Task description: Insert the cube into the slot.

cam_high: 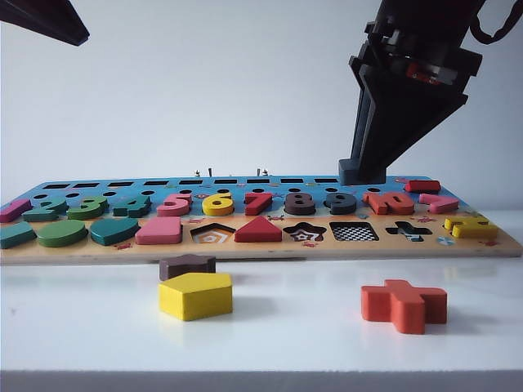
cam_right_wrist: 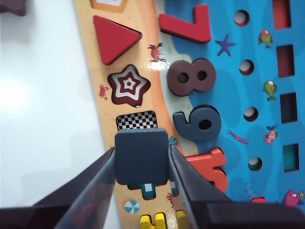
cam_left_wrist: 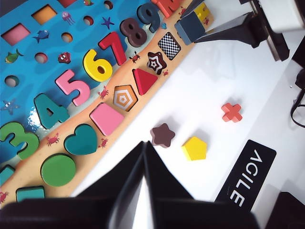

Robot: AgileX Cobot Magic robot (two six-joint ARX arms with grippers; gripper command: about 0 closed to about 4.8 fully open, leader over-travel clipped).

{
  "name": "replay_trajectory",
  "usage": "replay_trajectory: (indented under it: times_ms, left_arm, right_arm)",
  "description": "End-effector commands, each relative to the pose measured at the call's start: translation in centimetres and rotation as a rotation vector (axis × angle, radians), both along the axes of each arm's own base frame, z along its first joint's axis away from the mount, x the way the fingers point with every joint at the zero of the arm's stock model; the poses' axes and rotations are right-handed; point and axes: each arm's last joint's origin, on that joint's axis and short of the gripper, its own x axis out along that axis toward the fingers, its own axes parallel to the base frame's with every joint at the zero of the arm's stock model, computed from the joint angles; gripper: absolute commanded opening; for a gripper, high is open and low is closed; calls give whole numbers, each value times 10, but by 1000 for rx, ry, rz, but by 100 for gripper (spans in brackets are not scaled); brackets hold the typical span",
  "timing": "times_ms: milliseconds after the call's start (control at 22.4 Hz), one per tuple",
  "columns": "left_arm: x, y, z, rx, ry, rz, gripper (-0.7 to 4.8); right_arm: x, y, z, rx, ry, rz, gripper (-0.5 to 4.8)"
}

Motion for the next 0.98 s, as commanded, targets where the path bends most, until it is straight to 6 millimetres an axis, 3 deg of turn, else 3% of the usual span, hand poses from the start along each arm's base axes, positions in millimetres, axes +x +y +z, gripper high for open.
replay_trajectory:
  times_ms: [45, 984]
  left_arm:
    - [1, 0, 2, -5, -20, -4, 17]
    - [1, 0, 2, -2, -26, -9, 17]
  right_arm:
    - [2, 2, -1, -12, -18, 43, 122]
    - [14, 9, -32, -58, 13, 60, 122]
